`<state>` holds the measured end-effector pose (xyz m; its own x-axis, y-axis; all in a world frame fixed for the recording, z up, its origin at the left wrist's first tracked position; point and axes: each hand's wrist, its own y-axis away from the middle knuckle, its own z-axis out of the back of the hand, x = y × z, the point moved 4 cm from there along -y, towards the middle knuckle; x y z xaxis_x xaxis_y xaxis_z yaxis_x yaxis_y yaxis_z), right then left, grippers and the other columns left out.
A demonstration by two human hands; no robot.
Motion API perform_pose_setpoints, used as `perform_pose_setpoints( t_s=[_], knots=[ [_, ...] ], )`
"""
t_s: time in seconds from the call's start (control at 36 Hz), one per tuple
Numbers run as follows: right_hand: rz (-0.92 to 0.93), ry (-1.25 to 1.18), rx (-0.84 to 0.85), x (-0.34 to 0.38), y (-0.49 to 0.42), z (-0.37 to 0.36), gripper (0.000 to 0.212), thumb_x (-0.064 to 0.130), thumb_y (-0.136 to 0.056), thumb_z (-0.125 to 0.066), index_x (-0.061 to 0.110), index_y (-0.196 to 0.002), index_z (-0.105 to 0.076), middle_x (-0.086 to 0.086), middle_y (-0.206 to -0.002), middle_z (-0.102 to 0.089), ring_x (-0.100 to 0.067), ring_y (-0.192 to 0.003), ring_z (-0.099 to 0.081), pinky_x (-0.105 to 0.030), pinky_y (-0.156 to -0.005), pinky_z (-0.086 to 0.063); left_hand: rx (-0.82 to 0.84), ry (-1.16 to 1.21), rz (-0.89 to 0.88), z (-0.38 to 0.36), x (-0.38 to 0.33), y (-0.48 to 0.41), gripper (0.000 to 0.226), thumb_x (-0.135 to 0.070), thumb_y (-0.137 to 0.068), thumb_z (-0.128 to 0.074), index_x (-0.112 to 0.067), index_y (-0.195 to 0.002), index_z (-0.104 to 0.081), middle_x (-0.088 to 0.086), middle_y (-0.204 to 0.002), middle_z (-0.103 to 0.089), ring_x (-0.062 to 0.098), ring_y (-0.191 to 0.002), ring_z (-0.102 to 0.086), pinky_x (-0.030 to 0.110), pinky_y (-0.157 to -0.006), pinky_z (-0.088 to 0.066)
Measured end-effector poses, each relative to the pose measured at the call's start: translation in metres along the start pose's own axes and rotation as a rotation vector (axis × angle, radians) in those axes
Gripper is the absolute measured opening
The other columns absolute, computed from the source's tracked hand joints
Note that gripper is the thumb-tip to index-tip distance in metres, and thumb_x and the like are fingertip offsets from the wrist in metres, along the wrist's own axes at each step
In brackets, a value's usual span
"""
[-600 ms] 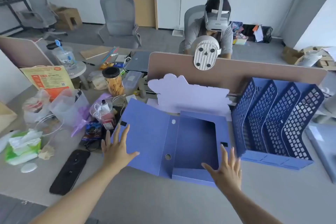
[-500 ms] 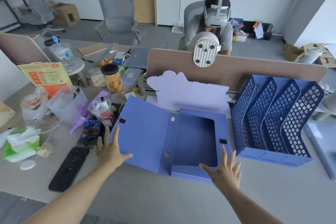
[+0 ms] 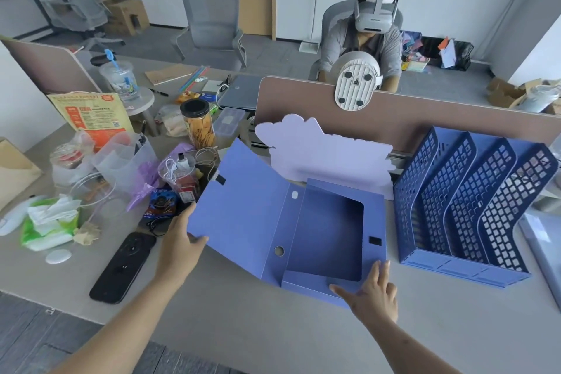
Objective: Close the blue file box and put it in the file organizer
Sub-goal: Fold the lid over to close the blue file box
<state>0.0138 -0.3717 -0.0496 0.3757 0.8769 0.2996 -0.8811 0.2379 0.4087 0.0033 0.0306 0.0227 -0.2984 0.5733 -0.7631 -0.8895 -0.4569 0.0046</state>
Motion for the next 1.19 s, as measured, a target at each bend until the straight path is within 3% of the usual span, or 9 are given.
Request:
perform_pose_setpoints(
  t_s=[0.08,0.14,0.39,0.53,0.64,0.75,0.97,1.11,1.19],
  knots=[
    [0.047,0.005,0.041,-0.003,-0.005,0.002,0.131,0.083,-0.064,-0.054,0.013,-0.152,0.013,0.001,-0.162,0.018,-0.034,-0.14,-0.02,-0.043,-0.11,-0.034,0.029,0.086,-0.063,0.003,-0.021,0.006,0.069,-0.004,-0.082,-0.073,-0.034,-0.138,-0.048,0.012,-0.107,-0.067,0.02,-0.084,-0.063,0.024,-0.074,-0.049],
    [0.073,-0.013,0.07,-0.007,-0.008,0.004,0.128,0.078,-0.066,-0.057,0.014,-0.152,0.013,0.003,-0.162,0.017,-0.033,-0.14,-0.02,-0.044,-0.107,-0.038,0.06,0.139,-0.099,0.002,-0.037,0.011,0.071,-0.004,-0.08,-0.075,-0.044,-0.132,-0.049,0.009,-0.087,-0.066,0.018,-0.074,-0.062,0.015,-0.068,-0.05],
    [0.062,-0.19,0.112,-0.018,-0.018,0.023,0.105,0.069,-0.073,-0.06,0.027,-0.154,-0.006,0.003,-0.164,0.004,-0.03,-0.146,-0.012,-0.046,-0.115,-0.028,0.232,0.218,-0.445,-0.037,-0.098,0.036,0.071,-0.014,-0.079,-0.08,-0.033,-0.14,-0.05,-0.017,-0.14,-0.055,0.012,-0.126,-0.055,0.025,-0.102,-0.045],
    [0.121,-0.691,0.119,0.017,-0.018,0.06,0.066,0.049,-0.091,-0.052,0.034,-0.149,-0.024,0.004,-0.157,-0.03,-0.017,-0.144,-0.029,-0.033,-0.109,-0.03,0.462,0.29,-0.49,-0.076,-0.127,0.053,0.073,-0.028,-0.081,-0.079,-0.037,-0.144,-0.044,-0.021,-0.151,-0.042,0.005,-0.143,-0.037,0.023,-0.113,-0.034],
    [0.211,-0.871,0.15,0.05,-0.012,0.094,0.055,0.049,-0.095,-0.044,0.044,-0.146,-0.026,0.005,-0.146,-0.046,-0.015,-0.135,-0.042,-0.027,-0.1,-0.029,0.607,0.388,-0.392,-0.107,-0.14,0.051,0.061,-0.047,-0.087,-0.063,-0.045,-0.144,-0.041,-0.03,-0.15,-0.04,0.001,-0.134,-0.047,0.025,-0.111,-0.036],
    [0.274,-0.884,0.155,0.066,-0.01,0.113,0.06,0.055,-0.091,-0.047,0.048,-0.146,-0.024,0.009,-0.141,-0.052,-0.011,-0.129,-0.047,-0.028,-0.103,-0.029,0.559,0.406,-0.212,-0.139,-0.145,0.028,0.058,-0.036,-0.093,-0.065,-0.054,-0.138,-0.034,-0.055,-0.13,-0.04,0.0,-0.107,-0.065,0.021,-0.097,-0.044],
    [0.224,-0.806,0.147,0.057,-0.018,0.107,0.092,0.022,-0.086,-0.069,0.031,-0.153,-0.007,-0.003,-0.147,-0.044,-0.018,-0.123,-0.048,-0.026,-0.098,-0.037,0.607,0.244,-0.075,-0.191,-0.115,-0.001,0.11,-0.035,-0.067,-0.089,-0.031,-0.154,-0.022,-0.005,-0.162,-0.026,0.018,-0.149,-0.025,0.041,-0.118,-0.03],
    [0.181,-0.829,0.129,0.039,-0.022,0.094,0.088,0.014,-0.084,-0.072,0.026,-0.153,-0.018,-0.004,-0.156,-0.031,-0.021,-0.143,-0.032,-0.018,-0.101,-0.028,0.58,0.06,0.073,-0.206,-0.092,0.001,0.148,-0.084,-0.034,-0.078,-0.035,-0.155,-0.01,-0.003,-0.165,-0.02,0.024,-0.15,-0.024,0.051,-0.116,-0.033],
    [0.14,-0.859,0.093,0.024,-0.029,0.086,0.084,0.018,-0.08,-0.075,0.029,-0.148,-0.027,-0.004,-0.155,-0.032,-0.021,-0.143,-0.032,-0.022,-0.102,-0.03,0.561,-0.02,0.101,-0.217,-0.088,0.007,0.155,-0.093,-0.027,-0.071,-0.036,-0.155,-0.003,0.0,-0.167,-0.01,0.025,-0.152,-0.017,0.054,-0.116,-0.032]
  ],
)
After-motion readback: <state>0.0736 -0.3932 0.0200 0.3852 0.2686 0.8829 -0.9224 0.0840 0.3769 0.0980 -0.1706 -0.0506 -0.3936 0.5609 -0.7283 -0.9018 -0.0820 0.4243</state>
